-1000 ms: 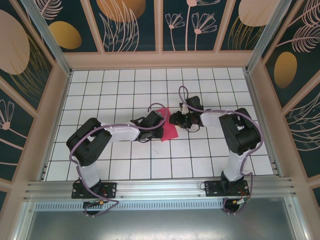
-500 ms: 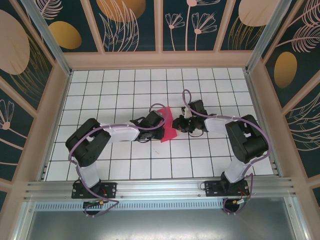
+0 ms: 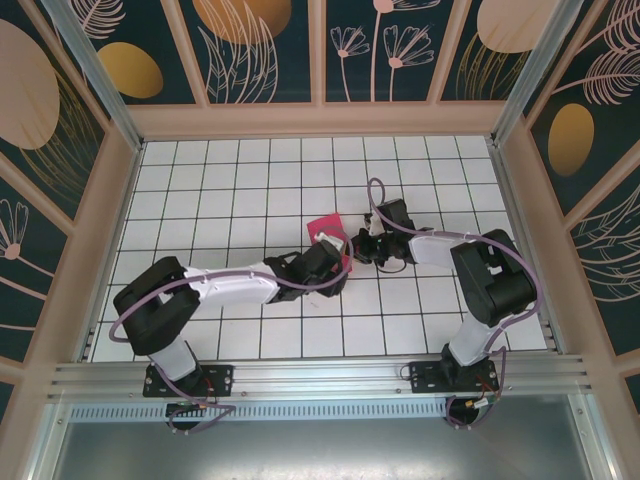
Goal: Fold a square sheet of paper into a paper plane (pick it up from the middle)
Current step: Third fold the triangle at the center of the table.
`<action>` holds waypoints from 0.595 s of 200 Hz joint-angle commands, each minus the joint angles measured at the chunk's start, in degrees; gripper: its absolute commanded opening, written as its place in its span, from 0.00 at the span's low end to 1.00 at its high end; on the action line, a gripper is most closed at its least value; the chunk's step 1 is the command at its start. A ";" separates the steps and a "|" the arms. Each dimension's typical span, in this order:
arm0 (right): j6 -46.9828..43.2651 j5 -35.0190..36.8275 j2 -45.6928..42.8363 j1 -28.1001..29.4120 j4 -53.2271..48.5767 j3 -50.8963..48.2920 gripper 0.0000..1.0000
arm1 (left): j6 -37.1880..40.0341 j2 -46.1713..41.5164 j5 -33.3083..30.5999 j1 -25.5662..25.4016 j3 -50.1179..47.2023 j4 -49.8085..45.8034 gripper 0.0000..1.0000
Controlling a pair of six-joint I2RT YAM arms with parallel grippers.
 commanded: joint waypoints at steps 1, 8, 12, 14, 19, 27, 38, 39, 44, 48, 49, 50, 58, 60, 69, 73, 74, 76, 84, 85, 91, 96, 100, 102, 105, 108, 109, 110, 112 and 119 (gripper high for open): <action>1.86 -0.87 -0.77 0.34 1.29 0.03 0.06 | 4.22 3.50 -7.07 -2.23 2.12 -2.74 0.72; 2.12 -0.92 -0.62 0.34 1.29 0.10 0.06 | 4.58 4.34 -7.96 -3.00 3.81 -2.83 0.75; 2.18 -1.02 -0.52 0.37 1.46 0.16 0.06 | 4.81 4.69 -8.69 -3.37 4.23 -2.85 0.76; 2.27 -1.09 -0.51 0.39 1.51 0.12 0.06 | 4.85 4.89 -9.04 -3.60 4.43 -2.88 0.76; 2.39 -1.21 -0.44 0.34 1.54 0.16 0.06 | 4.95 5.42 -9.84 -4.00 4.88 -2.98 0.76; 2.64 -1.38 -0.36 0.34 1.63 0.21 0.06 | 5.14 6.53 -10.74 -4.39 5.84 -3.47 0.77; 2.84 -1.48 -0.48 0.37 1.82 0.12 0.06 | 5.36 7.98 -12.52 -5.11 7.05 -4.03 0.78; 2.85 -1.49 -0.49 0.35 1.82 0.14 0.06 | 5.30 8.11 -12.73 -5.15 7.13 -4.09 0.78; 2.93 -1.49 -0.44 0.39 1.88 0.18 0.06 | 5.18 8.75 -13.64 -5.29 7.57 -4.29 0.79; 2.97 -1.55 -0.48 0.35 1.87 0.21 0.06 | 5.09 9.32 -14.32 -5.42 7.91 -4.51 0.79; 3.00 -1.61 -0.49 0.34 1.84 0.23 0.06 | 5.08 9.43 -14.51 -5.44 8.04 -4.55 0.79; 3.01 -1.68 -0.50 0.34 1.78 0.24 0.06 | 5.07 9.58 -14.64 -5.45 8.16 -4.61 0.79; 3.03 -1.82 -0.58 0.34 1.81 0.19 0.06 | 4.95 10.64 -16.07 -5.64 8.97 -5.02 0.79; 3.05 -1.83 -0.65 0.34 1.88 0.24 0.06 | 4.97 10.86 -16.35 -5.66 9.10 -5.02 0.79; 3.05 -1.91 -0.74 0.34 1.90 0.28 0.06 | 5.10 11.75 -17.43 -5.83 9.73 -5.03 0.78; 3.11 -1.84 -0.70 0.36 1.76 0.34 0.06 | 5.21 11.94 -17.90 -5.92 9.91 -4.95 0.77; 3.11 -1.84 -0.69 0.35 1.74 0.34 0.06 | 5.18 11.98 -17.96 -5.91 9.97 -4.94 0.77; 3.07 -1.84 -0.62 0.35 1.60 0.38 0.06 | 5.22 12.14 -18.28 -5.97 10.03 -4.94 0.77; 2.95 -1.84 -0.61 0.34 1.35 0.46 0.06 | 5.27 12.45 -18.88 -6.07 10.19 -4.85 0.75; 2.95 -1.88 -0.60 0.34 1.32 0.49 0.06 | 5.30 12.50 -18.98 -6.03 10.20 -4.81 0.75; 2.93 -1.93 -0.60 0.34 1.22 0.58 0.07 | 5.32 12.73 -19.31 -6.03 10.27 -4.61 0.73; 2.85 -1.97 -0.67 0.35 1.21 0.60 0.07 | 5.28 12.95 -19.72 -6.00 10.36 -4.59 0.71; 2.78 -2.03 -0.76 0.34 1.20 0.56 0.07 | 5.31 13.05 -19.93 -6.00 10.45 -4.58 0.70; 2.77 -2.09 -0.74 0.34 1.20 0.55 0.07 | 5.34 13.13 -20.07 -6.04 10.53 -4.63 0.69; 2.74 -2.10 -0.76 0.39 1.12 0.64 0.07 | 5.36 13.15 -20.20 -6.06 10.63 -4.67 0.67; 2.70 -2.06 -0.71 0.35 1.11 0.69 0.07 | 5.41 13.09 -20.30 -6.03 10.72 -4.67 0.66; 2.69 -2.04 -0.74 0.35 1.02 0.69 0.07 | 5.41 13.08 -20.35 -6.06 10.72 -4.67 0.66; 2.68 -2.03 -0.75 0.34 0.94 0.73 0.07 | 5.37 13.12 -20.38 -6.07 10.73 -4.63 0.66; 2.63 -1.97 -0.74 0.34 0.83 0.72 0.07 | 5.38 13.15 -20.46 -6.03 10.73 -4.64 0.65; 2.43 -1.93 -0.74 0.34 0.62 0.92 0.07 | 5.32 13.07 -20.77 -6.07 10.73 -4.46 0.60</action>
